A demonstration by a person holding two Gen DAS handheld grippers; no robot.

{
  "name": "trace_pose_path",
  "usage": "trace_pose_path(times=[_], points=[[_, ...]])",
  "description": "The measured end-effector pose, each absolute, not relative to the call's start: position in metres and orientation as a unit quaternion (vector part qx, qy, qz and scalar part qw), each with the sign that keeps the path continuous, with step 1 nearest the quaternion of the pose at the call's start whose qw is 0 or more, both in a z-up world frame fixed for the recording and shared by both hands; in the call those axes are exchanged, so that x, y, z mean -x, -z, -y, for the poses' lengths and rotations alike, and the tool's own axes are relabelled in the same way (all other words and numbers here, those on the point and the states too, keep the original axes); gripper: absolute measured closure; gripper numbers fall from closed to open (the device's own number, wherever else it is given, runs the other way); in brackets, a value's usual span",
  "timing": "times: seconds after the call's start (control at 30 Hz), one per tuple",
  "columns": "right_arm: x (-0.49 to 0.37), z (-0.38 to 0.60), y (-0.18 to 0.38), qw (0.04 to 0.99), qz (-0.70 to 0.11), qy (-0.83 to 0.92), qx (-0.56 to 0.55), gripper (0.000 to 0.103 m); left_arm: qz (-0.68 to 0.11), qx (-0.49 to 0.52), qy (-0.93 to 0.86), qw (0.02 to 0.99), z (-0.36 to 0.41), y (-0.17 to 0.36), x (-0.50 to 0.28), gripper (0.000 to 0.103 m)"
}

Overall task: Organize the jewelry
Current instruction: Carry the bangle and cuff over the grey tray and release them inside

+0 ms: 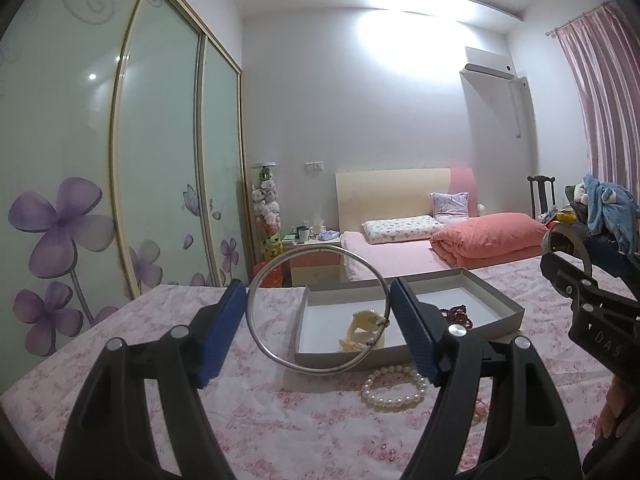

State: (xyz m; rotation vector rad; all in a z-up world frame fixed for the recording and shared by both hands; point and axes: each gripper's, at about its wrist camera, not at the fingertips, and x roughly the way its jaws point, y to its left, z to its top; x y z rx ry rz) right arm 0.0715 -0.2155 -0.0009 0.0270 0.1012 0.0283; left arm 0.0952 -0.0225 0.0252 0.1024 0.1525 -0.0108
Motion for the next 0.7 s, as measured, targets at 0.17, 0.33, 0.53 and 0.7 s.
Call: trace_pose_path(times=[0.17,0.33,0.53,0.7], points=[[-0.080,0.217,-0.002,0.998,-0.052,-0.017,-0.011,0.035,-0.079,-0.053,0.008,0.995,0.025,-0.026,-0.102,0.031],[-0.110,0.220,-0.005,0.997,-0.070,-0.017,-0.009,0.035,-0.082,-0.059,0.017,0.995,0.031,-0.030,-0.124,0.031],[-0.159,0.229,0.000,0.993,-0.111,-0.016,-0.021,0.035,-0.115,-0.053,0.022,0.992,0.040,-0.029,-0.179,0.031],[-0.199,0.237,0.014,0.986,-0.163,-0.015,-0.039,0.035,-0.154,-0.049,0.026,0.987,0.047,-0.018,-0.226,0.031]])
